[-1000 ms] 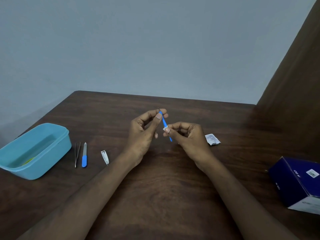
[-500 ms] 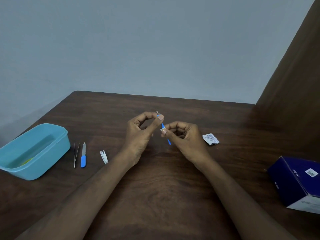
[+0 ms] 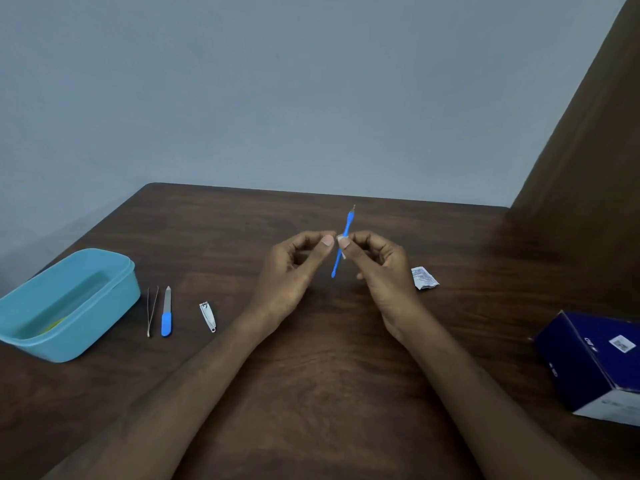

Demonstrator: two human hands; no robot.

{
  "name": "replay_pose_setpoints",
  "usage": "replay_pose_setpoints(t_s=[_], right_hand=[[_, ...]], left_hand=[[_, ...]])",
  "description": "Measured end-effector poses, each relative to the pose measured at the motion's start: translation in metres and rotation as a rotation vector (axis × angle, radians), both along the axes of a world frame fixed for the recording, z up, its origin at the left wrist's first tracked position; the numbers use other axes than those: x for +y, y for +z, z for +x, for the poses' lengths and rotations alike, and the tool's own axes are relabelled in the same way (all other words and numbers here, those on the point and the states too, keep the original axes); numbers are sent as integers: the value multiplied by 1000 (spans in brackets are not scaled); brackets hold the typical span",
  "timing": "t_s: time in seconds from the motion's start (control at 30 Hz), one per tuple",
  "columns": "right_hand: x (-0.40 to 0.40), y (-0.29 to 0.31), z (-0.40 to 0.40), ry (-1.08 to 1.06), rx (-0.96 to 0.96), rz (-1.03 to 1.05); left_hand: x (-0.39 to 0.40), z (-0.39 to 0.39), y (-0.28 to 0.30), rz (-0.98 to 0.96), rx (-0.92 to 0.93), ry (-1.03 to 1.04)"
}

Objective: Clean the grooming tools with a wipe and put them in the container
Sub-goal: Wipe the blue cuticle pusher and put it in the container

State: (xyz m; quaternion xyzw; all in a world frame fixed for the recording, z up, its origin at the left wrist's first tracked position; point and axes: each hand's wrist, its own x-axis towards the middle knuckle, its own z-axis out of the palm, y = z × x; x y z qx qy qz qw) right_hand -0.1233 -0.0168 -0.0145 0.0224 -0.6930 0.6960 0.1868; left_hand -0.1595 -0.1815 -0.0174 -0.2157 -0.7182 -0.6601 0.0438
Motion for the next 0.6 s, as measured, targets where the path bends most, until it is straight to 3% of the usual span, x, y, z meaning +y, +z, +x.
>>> replay_pose_setpoints(t_s=[0.17,0.4,0.6], right_hand=[[-1,1,0,-25,-32,-139],[-1,5,-2,-120,-23,-151],[4,6,-4,-161,-9,-201]], left_hand=[[1,-1,-4,-137,46,-102],[1,-2,-7,-155,118,100],[2,-3,-7,-157,149,122]])
